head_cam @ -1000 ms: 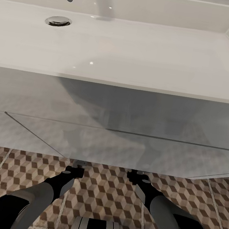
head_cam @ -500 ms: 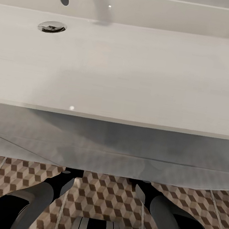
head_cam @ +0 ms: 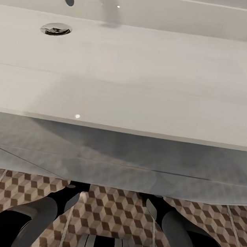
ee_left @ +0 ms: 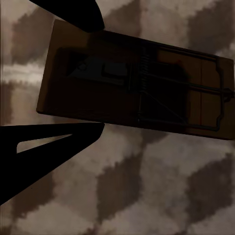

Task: Take the four mousetraps from the cabinet in the bathroom and place them on the bathroom floor. Make sure all four end up on the same floor surface, and ensure that at least two of them are either under or directly next to the same bathroom sink.

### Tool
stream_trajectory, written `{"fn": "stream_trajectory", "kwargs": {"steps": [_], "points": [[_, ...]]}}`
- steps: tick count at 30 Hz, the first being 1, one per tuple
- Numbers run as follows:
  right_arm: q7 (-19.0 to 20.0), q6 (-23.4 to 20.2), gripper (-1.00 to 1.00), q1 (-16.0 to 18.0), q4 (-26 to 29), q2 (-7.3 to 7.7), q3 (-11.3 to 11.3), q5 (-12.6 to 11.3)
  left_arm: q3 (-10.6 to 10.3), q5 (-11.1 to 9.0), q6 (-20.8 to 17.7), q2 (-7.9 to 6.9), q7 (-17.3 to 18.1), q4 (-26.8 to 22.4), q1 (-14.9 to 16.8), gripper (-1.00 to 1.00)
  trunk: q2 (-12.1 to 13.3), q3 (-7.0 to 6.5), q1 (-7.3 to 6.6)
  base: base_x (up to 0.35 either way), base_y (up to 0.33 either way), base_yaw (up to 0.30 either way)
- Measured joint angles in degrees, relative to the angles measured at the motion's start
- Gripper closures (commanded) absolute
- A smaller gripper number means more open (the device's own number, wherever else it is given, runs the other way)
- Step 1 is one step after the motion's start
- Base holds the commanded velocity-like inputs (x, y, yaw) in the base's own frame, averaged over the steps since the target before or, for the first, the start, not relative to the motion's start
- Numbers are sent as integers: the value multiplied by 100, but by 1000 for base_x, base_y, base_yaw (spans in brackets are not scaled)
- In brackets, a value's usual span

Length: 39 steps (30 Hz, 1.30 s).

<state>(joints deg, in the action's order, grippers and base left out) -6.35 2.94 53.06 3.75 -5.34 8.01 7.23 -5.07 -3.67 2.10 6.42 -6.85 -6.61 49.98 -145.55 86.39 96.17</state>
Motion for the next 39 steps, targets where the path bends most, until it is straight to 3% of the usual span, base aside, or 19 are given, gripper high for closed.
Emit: {"fn": "stream_trajectory", "kwargs": {"steps": [39], "points": [[3,5,-100,0,0,-8,-6,9,46,-42,-284,-27,-2,154,2,100,0,0,0,0,0,0]]}}
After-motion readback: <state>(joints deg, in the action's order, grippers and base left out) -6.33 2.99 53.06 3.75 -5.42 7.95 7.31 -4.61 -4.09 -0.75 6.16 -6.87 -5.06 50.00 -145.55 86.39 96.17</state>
